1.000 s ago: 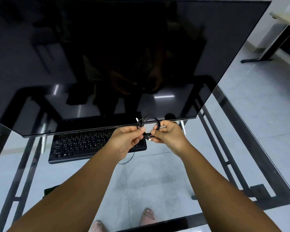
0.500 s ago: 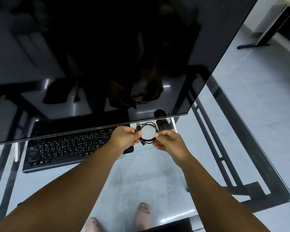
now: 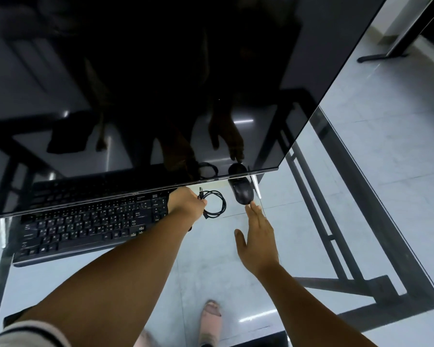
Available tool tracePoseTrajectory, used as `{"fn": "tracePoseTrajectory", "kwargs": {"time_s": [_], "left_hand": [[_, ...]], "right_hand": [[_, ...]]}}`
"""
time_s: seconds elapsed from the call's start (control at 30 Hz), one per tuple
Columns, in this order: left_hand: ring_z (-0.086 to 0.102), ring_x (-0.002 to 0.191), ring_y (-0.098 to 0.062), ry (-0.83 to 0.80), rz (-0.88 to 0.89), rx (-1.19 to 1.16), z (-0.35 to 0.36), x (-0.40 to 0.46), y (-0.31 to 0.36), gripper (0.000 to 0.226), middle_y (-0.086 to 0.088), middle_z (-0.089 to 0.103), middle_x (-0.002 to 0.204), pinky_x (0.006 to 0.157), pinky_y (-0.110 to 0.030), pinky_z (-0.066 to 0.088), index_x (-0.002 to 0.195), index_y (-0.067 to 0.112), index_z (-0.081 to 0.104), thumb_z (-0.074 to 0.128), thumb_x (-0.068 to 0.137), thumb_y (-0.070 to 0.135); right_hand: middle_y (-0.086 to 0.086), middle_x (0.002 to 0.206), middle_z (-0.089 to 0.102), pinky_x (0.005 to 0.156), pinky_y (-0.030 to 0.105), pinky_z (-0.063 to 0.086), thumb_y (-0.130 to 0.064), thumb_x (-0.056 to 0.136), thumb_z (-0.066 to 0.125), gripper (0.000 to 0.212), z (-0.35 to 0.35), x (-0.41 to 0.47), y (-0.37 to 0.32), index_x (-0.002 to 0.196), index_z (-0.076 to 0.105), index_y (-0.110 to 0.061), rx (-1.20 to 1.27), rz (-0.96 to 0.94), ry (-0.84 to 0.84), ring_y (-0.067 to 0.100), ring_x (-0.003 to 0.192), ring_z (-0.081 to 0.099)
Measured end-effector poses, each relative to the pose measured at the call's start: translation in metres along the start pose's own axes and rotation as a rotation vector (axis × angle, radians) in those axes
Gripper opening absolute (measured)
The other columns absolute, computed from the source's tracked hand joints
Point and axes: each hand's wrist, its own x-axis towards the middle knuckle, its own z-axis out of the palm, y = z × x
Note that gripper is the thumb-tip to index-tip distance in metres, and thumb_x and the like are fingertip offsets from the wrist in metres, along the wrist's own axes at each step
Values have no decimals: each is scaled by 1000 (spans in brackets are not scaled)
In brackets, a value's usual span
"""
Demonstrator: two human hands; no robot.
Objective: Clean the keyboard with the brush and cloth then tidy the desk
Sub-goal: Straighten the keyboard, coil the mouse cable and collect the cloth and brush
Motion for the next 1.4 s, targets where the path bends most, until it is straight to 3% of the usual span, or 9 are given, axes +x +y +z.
{"fn": "tracePoseTrajectory", "kwargs": {"time_s": [0.23, 0.4, 0.6, 0.83, 0.97, 1.1, 1.13, 1.27, 1.4], "left_hand": [[66, 79, -27, 72, 24, 53, 4, 9, 3, 26, -9, 66, 69, 48, -24, 36, 67, 10, 67, 70, 84, 29], [64, 107, -25, 113, 52, 11, 11, 8, -1, 43, -8, 69, 114, 90, -31, 51, 117, 7, 67, 76, 82, 31], [64, 106, -19, 60, 146, -50, 5, -3, -11, 42, -1, 67, 120, 93, -29, 49, 129, 16, 59, 67, 89, 26], [64, 88, -10, 127, 372, -94, -28, -38, -67, 37, -1, 67, 119, 88, -22, 49, 129, 17, 61, 62, 93, 22], [65, 96, -11, 227, 404, -76, -67, -63, -134, 35, 1, 66, 121, 90, -31, 54, 128, 18, 61, 61, 93, 22], [66, 80, -17, 325, 279, -42, -114, -81, -200, 32, 1, 64, 119, 78, -22, 54, 127, 19, 61, 58, 95, 24], [66, 83, -18, 354, 240, -31, -129, -88, -220, 33, 0, 63, 120, 81, -20, 53, 127, 18, 60, 57, 95, 25], [52, 123, -31, 442, 72, 44, -163, -101, -275, 47, -10, 57, 133, 103, -45, 44, 134, 14, 52, 59, 93, 35], [49, 125, -32, 334, -158, 33, -188, -114, -317, 79, -11, 45, 140, 102, -47, 44, 139, 11, 41, 66, 81, 58]], "right_hand": [[5, 161, 19, 120, 37, 14, -30, 97, 44, 57, 8, -5, 2, 149, 32, -10, -119, -17, -16, 23, 149, 15], [3, 162, 16, 119, 33, 6, -31, 99, 42, 56, 6, -5, 3, 150, 31, -11, -135, -6, -26, 20, 150, 11], [2, 162, 13, 118, 31, 1, -31, 99, 42, 57, 3, -4, 0, 151, 27, -12, -130, 43, -42, 18, 150, 8], [4, 157, 30, 119, 38, 17, -24, 94, 53, 59, 7, -18, -24, 148, 33, -11, -45, 85, -2, 19, 147, 22], [3, 148, 42, 112, 38, 33, -18, 90, 58, 56, 23, -34, -56, 143, 41, -11, 52, 2, 14, 19, 138, 38], [1, 132, 51, 102, 31, 45, -16, 90, 58, 47, 49, -53, -105, 136, 49, -13, 160, -95, -25, 16, 119, 51], [0, 126, 54, 96, 30, 49, -17, 91, 58, 42, 58, -60, -122, 132, 53, -15, 193, -98, -57, 15, 110, 56], [-6, 88, 69, 73, 29, 52, -26, 88, 59, 8, 82, -77, -170, 92, 66, -22, 212, -107, -216, 12, 75, 61], [-9, 72, 63, 60, 26, 46, -55, 81, 61, 32, 104, -98, -215, 74, 58, -24, 98, 7, -472, 13, 72, 60]]}}
